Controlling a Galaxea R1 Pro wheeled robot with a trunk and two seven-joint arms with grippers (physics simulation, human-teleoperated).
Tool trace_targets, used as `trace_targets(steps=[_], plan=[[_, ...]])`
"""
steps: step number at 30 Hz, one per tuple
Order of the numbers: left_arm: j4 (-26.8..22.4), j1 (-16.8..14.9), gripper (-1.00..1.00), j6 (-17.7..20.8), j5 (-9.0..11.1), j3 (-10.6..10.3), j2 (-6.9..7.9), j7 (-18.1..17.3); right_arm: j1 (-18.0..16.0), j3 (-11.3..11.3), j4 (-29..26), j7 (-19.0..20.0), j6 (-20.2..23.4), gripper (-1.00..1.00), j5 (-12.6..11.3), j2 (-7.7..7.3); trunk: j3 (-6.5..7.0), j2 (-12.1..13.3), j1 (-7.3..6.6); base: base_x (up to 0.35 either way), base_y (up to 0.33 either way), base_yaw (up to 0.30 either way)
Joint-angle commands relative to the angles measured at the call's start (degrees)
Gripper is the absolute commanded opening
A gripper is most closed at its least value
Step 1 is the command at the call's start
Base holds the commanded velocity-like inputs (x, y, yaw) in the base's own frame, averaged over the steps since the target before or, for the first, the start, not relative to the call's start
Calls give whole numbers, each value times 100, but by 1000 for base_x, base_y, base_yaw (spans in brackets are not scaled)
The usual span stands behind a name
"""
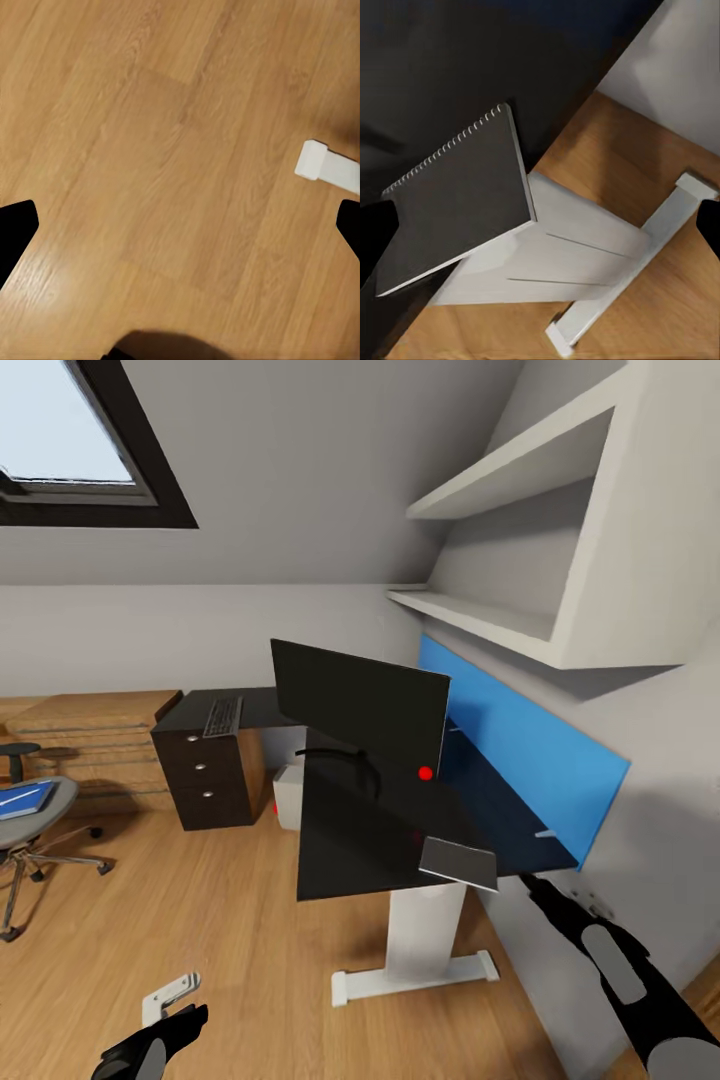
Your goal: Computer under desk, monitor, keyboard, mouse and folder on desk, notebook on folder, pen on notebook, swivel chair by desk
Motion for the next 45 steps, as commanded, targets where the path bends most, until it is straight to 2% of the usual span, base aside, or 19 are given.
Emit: trace_targets(steps=[1, 3, 5, 6, 15, 19, 20, 26, 28, 29, 30, 35, 38, 41, 45], plan=[[-10, -2, 100, 25, 60, -4, 0, 38, 2, -16, 180, 415, 67, 100, -141, -109, -7, -5, 0, -60, -7, 0], [-10, -2, 100, 25, 60, -7, 0, 38, 5, -40, 302, 794, 100, 100, -244, -179, -7, -5, 0, -129, -5, 0], [-10, -2, 100, 25, 60, -10, 0, 35, 10, -58, 354, 999, 141, 100, -338, -225, -7, -5, 0, -213, -3, 0], [-10, -2, 100, 25, 60, -12, 0, 28, 19, -81, 429, 1359, 313, 100, -586, -312, -7, -5, 0, -304, -1, 0], [-10, -2, 100, 25, 56, -13, -5, 5, 23, -97, 485, 1484, 397, 100, -713, -332, -7, -5, 0, -280, 0, 0], [-35, -2, 100, 20, 64, -9, -2, -4, 23, -115, 481, 1492, 426, 100, -919, -333, -7, -5, 0, -78, 0, 0], [-56, -2, 100, 21, 69, -4, -1, -3, 23, -125, 478, 1494, 476, 100, -1087, -337, -7, -5, 0, -34, 0, 0], [-95, -2, 100, 20, 76, -3, -6, 14, 23, -137, 483, 1495, 749, 100, -1669, -343, -7, -5, 0, -17, 0, 0], [-102, -2, 100, 25, 77, 4, -9, 27, 23, -157, 482, 1517, 890, 100, -1933, -337, -7, -5, 0, -5, 0, 0], [-103, -2, 100, 27, 77, 7, -11, 31, 23, -173, 482, 1532, 934, 100, -2037, -335, -25, -45, 22, -4, 0, 0], [-104, -4, 100, 29, 77, 10, -14, 37, 23, -213, 482, 1562, 1013, 100, -2279, -332, -43, -85, 44, -2, 0, 0], [-106, -3, 100, 32, 78, 13, -22, 48, 23, -272, 482, 1599, 1131, 100, -2885, -308, -133, -286, 154, -1, 0, 0], [-100, -2, 100, 29, 78, 13, -30, 52, 23, -288, 482, 1610, 1165, 100, -3162, -291, -187, -406, 220, 0, 0, 0], [-86, -2, 100, 26, 78, 9, -34, 55, 23, -292, 469, 1626, 1178, 100, -3309, -263, -241, -526, 286, 0, 0, 0], [-82, -2, 100, 25, 78, 6, -37, 55, 23, -298, 460, 1690, 1169, 100, -3337, -241, -312, -687, 374, 0, 0, 0]])
